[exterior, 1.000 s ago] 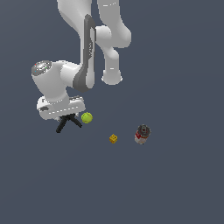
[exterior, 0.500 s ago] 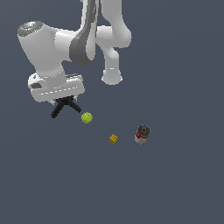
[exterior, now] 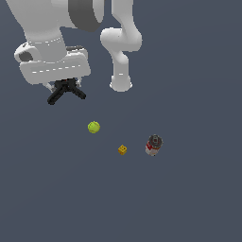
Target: Pick up a designated object from a clutter of objects.
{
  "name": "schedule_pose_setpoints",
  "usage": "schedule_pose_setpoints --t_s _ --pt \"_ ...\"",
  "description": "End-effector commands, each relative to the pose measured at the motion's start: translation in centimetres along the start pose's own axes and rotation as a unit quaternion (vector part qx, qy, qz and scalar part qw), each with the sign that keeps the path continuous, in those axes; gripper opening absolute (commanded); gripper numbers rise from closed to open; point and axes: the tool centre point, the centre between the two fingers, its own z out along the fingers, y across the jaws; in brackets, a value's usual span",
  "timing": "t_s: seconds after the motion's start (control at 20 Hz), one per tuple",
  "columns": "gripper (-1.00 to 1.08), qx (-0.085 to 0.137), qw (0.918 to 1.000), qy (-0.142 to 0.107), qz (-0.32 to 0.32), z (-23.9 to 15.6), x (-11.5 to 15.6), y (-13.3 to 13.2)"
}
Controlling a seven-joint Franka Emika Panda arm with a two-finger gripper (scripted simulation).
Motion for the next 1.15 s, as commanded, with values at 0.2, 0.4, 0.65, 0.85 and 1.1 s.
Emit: schedule_pose_setpoints --t_s 0.2,0.4,0.65,0.85,1.1 --pt "-1.00 0.000 1.0000 0.000 0.000 -5.6 -0.4 -0.9" --pt "-1.00 0.000 1.0000 0.000 0.000 -7.9 -0.5 -1.2" --pt "-1.00 0.000 1.0000 0.000 0.000 -9.6 -0.5 -1.4" --pt "-1.00 0.000 1.0000 0.000 0.000 -10.0 -0.5 -1.4" --pt "-1.00 0.000 1.0000 0.000 0.000 -9.7 -0.4 -1.3"
